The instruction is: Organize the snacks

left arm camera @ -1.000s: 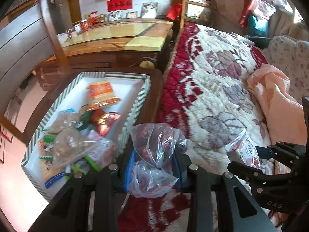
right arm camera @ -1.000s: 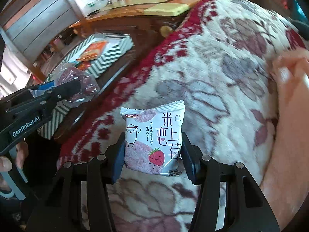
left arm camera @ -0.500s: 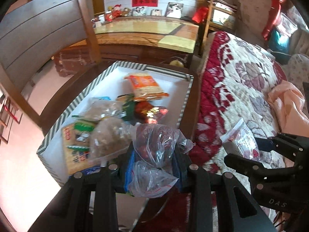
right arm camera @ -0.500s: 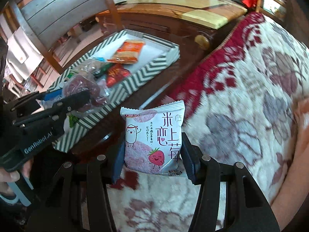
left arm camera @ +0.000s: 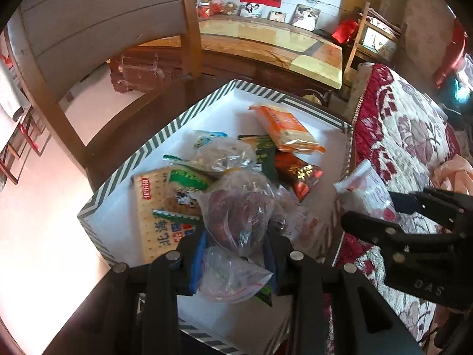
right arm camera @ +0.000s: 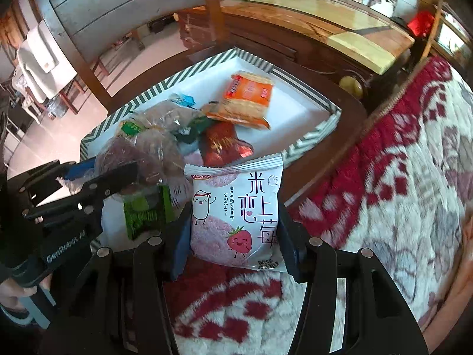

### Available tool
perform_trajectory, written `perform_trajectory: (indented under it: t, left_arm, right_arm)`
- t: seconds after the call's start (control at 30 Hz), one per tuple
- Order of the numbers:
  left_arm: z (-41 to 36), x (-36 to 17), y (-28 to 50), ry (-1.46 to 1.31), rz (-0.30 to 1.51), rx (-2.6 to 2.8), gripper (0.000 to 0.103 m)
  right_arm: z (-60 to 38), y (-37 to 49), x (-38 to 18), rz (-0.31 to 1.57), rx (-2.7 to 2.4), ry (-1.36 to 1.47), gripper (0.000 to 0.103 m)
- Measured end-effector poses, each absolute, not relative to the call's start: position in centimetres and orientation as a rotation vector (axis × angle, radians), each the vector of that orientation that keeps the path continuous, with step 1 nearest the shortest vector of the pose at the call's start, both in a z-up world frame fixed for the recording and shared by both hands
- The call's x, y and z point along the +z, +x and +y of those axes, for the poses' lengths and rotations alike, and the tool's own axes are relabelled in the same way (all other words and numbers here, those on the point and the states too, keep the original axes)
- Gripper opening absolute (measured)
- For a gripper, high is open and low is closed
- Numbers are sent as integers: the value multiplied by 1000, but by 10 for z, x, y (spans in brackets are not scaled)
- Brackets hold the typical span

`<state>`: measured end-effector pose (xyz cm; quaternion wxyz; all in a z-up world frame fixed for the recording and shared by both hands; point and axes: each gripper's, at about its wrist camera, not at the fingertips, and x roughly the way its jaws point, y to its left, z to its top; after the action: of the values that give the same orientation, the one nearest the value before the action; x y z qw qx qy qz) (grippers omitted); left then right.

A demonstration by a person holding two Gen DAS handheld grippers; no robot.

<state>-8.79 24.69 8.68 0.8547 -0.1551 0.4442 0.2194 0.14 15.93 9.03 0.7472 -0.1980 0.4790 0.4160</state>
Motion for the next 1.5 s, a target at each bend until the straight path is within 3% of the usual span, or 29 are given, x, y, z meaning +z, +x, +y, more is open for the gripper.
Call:
perform_trajectory:
  t: [0.43, 0.53, 0.6, 0.8, 1.2, 1.5]
  left_arm:
    - [262, 81, -86, -342, 941, 480, 37]
    - [263, 81, -86, -350, 942, 497, 45]
    - [264, 80, -88, -351, 946, 516, 57]
    - [259, 87, -94, -338, 918, 532, 80]
    - [201, 120, -119, -188, 769, 491, 103]
    - [176, 140, -127, -134, 746, 482, 103]
  right_arm:
    - [229, 20, 72, 1089, 947, -495, 52]
    - [230, 19, 72, 1084, 954, -462, 53]
    - [225, 18, 74, 1084, 958, -431, 55]
    - [205, 11, 88, 1045, 935, -395, 58]
    - [106, -24, 127, 875, 798, -229, 62]
    - [52, -50, 131, 839, 753, -209, 62]
